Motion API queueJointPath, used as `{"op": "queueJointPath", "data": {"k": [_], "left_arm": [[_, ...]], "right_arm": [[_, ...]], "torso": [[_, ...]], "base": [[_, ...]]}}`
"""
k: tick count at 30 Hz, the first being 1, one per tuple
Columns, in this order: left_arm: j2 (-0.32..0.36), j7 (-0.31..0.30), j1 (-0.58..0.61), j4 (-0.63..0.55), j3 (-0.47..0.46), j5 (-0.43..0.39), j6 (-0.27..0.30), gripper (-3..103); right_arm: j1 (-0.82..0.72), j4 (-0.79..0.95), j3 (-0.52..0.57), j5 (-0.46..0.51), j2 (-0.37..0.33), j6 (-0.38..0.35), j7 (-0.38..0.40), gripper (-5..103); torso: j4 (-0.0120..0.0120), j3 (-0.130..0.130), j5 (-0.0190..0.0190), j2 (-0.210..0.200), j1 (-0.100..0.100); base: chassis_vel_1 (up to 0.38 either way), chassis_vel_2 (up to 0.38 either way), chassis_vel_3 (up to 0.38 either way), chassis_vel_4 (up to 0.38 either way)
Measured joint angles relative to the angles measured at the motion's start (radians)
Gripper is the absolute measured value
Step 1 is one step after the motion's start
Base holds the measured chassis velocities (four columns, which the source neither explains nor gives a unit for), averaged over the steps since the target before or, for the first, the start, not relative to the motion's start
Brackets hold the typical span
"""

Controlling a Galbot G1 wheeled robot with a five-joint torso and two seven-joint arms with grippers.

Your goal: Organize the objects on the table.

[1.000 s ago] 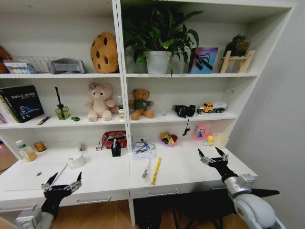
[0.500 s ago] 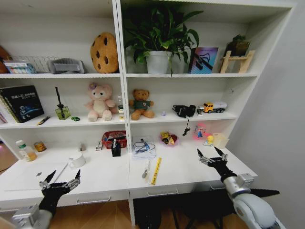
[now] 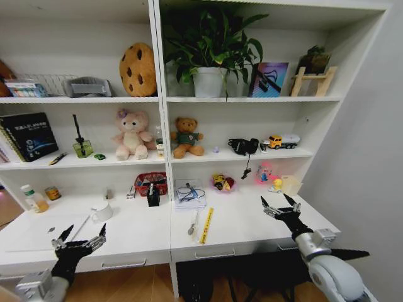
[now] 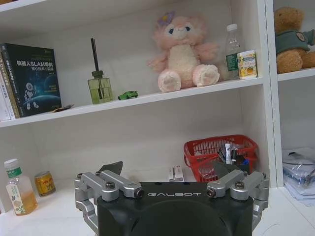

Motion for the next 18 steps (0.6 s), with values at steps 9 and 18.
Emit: {"op": "queueJointPath", "data": {"k": [9, 18], "left_arm": [[0.0, 0.0, 0.0, 0.001, 0.001, 0.001, -0.001, 100], [0.0, 0.0, 0.0, 0.001, 0.001, 0.001, -0.001, 100]], "right_arm": [[0.0, 0.0, 0.0, 0.0, 0.0, 0.0, 0.0, 100], [0.0, -0.001, 0.0, 0.0, 0.0, 0.0, 0.0, 100]], "torso": [[0.0, 0.0, 0.0, 0.0, 0.0], [0.0, 0.0, 0.0, 0.0, 0.0]], "base": [[0.007, 0.008, 0.005, 0.007], [0.023, 0.026, 0.025, 0.021]]}}
